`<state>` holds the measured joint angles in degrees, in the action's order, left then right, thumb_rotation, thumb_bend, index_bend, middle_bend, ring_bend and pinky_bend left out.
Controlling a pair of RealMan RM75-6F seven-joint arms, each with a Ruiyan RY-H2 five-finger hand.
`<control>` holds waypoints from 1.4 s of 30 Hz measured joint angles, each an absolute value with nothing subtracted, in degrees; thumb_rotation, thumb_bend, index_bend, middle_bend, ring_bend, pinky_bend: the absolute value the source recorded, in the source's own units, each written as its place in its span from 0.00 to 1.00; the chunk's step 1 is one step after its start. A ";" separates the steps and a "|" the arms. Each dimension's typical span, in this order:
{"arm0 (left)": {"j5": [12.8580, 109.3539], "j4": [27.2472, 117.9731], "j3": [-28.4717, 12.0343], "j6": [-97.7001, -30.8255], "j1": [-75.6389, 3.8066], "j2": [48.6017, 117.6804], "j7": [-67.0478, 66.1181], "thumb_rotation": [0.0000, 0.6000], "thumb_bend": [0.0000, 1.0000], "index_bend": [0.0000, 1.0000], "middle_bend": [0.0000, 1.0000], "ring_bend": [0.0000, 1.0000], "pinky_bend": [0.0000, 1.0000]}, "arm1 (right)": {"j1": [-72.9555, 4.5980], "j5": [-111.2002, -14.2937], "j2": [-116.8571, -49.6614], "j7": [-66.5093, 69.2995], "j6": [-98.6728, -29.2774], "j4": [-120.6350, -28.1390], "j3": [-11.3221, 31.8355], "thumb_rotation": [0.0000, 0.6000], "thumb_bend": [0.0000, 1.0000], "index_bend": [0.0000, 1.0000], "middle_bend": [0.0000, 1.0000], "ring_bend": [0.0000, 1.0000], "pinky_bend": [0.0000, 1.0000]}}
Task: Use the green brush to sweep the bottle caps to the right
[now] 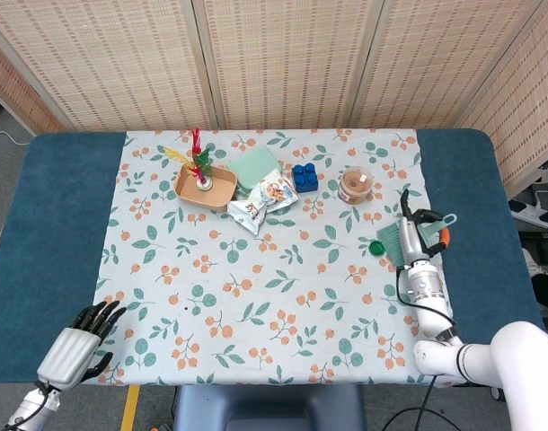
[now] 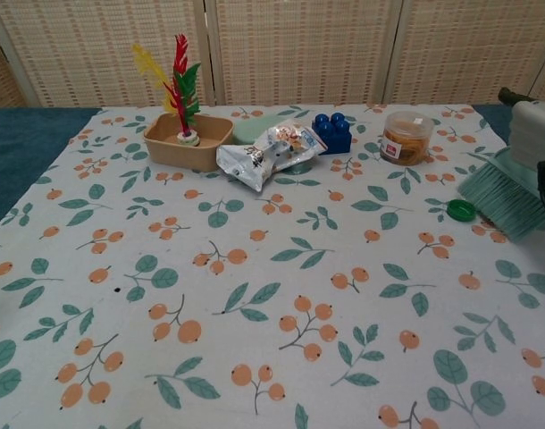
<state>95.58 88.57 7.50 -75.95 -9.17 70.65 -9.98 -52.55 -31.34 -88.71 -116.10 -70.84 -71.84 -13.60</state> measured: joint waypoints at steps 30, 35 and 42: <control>97.43 89.64 8.24 -77.08 -9.13 69.99 -8.90 1.00 0.39 0.00 0.00 0.00 0.12 | -39.85 -48.18 -75.22 -69.02 -77.54 -106.03 -5.44 1.00 0.44 1.00 0.83 0.57 0.00; 97.89 89.26 8.58 -77.14 -9.12 69.69 -7.96 1.00 0.39 0.00 0.00 0.00 0.12 | -38.00 -48.83 -82.68 -67.79 -79.01 -105.01 -5.33 1.00 0.44 1.00 0.83 0.57 0.00; 98.48 89.14 8.88 -77.45 -9.13 69.35 -7.33 1.00 0.39 0.00 0.00 0.00 0.12 | -35.94 -49.96 -95.39 -68.39 -79.77 -95.97 -4.87 1.00 0.44 0.69 0.70 0.52 0.00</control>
